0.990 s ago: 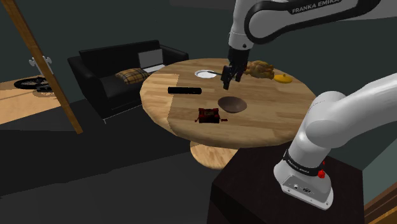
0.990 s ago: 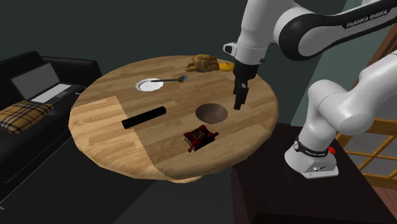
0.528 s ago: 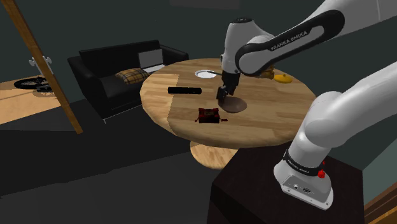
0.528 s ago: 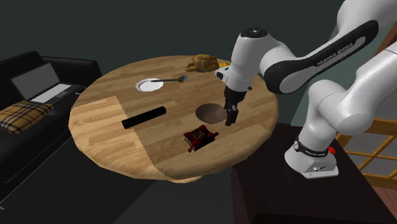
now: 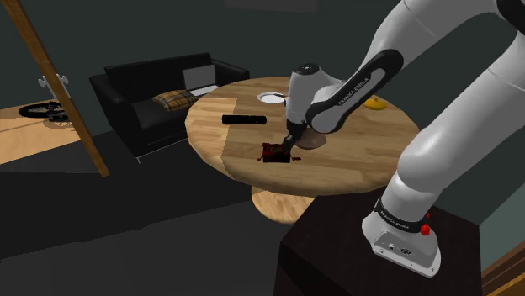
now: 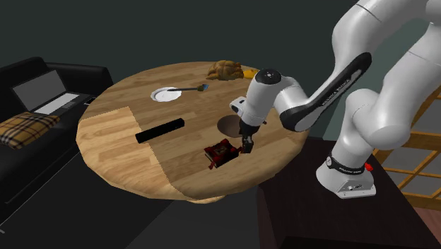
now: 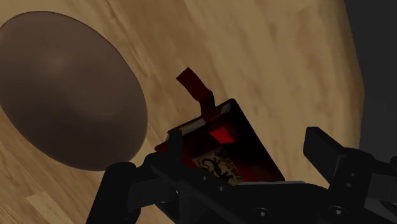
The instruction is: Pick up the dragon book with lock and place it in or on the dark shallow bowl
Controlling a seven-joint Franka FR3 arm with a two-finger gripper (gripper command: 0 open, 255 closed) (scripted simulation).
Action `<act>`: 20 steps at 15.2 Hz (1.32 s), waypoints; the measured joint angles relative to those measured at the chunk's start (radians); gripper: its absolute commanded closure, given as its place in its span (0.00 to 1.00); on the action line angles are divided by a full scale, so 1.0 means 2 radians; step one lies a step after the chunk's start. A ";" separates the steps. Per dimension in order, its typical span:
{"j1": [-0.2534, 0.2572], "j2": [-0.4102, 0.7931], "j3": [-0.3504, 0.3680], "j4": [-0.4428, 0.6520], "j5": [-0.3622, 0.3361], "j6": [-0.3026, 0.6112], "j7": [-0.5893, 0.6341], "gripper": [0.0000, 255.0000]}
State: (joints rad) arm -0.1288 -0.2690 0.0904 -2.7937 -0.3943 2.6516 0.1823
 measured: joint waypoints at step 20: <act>-0.072 0.170 0.006 0.054 -0.264 0.107 0.182 1.00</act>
State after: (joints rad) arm -0.2722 0.0718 0.1032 -2.6862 -0.9224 2.8665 0.5466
